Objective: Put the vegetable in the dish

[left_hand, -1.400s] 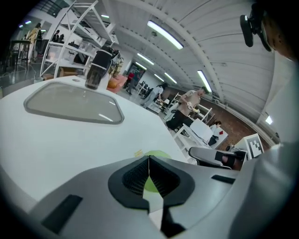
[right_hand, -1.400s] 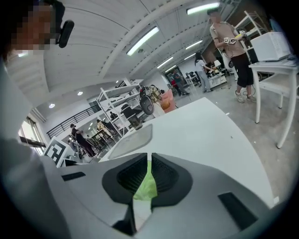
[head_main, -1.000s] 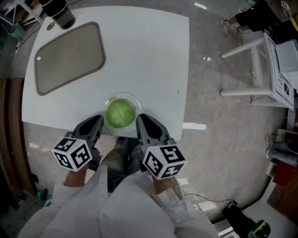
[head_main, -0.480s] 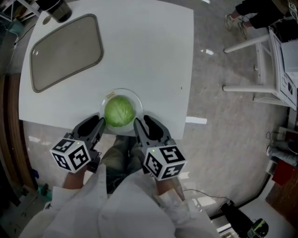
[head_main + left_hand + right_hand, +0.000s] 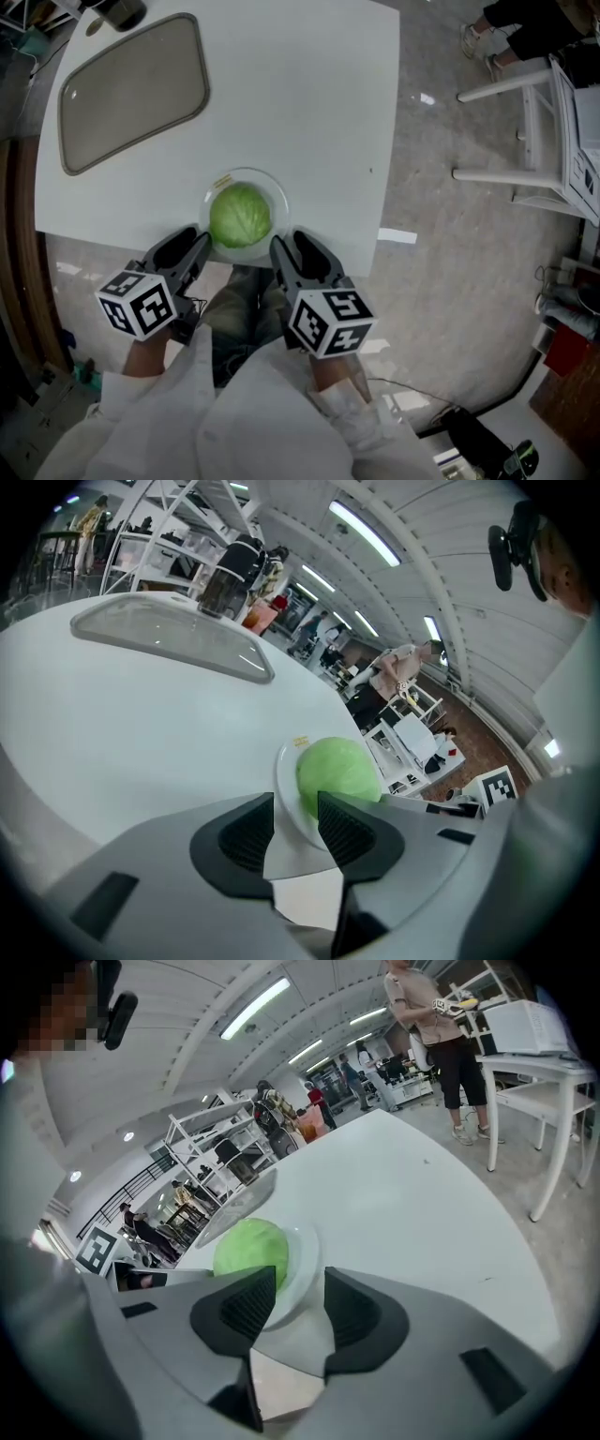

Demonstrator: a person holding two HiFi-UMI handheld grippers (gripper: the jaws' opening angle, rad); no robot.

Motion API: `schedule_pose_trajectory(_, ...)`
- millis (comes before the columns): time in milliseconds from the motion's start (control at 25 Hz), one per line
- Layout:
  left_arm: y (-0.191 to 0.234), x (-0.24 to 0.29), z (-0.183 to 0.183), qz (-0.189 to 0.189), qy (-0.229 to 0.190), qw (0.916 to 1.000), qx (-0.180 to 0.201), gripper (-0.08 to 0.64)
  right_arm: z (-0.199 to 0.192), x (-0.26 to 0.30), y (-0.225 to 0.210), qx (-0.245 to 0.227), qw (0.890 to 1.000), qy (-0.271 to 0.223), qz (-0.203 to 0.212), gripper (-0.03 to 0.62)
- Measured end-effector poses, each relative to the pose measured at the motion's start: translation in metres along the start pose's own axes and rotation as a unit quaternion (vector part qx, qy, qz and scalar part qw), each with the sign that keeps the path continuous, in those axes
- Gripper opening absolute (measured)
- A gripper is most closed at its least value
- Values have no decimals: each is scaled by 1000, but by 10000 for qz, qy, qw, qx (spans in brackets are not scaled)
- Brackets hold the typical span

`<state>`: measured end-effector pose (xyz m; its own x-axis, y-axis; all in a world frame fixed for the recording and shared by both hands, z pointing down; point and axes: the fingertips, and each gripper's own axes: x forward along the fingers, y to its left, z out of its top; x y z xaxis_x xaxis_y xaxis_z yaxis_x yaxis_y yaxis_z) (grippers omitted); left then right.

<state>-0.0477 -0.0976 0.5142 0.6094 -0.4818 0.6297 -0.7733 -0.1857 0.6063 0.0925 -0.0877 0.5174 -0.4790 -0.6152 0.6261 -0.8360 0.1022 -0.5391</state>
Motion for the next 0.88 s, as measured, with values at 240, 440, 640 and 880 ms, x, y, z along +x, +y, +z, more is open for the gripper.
schedule_pose_trajectory(240,2,3,-9,60,178,9998,-81,127,-8,6,-3,26,9997,209,-115,149)
schedule_pose_trajectory(440,2,6,-9,105,218,9995,-184,127,-7,8,-4,51,9996,220,-173,148)
schedule_pose_trajectory(640,6,7,-8,121,200,9989,-411,127,-7,9,-5,123,9996,170,-202,147)
schedule_pose_trajectory(880,4,7,-7,43,248,9982,-536,127,-5,9,-4,211,9994,170,-205,147)
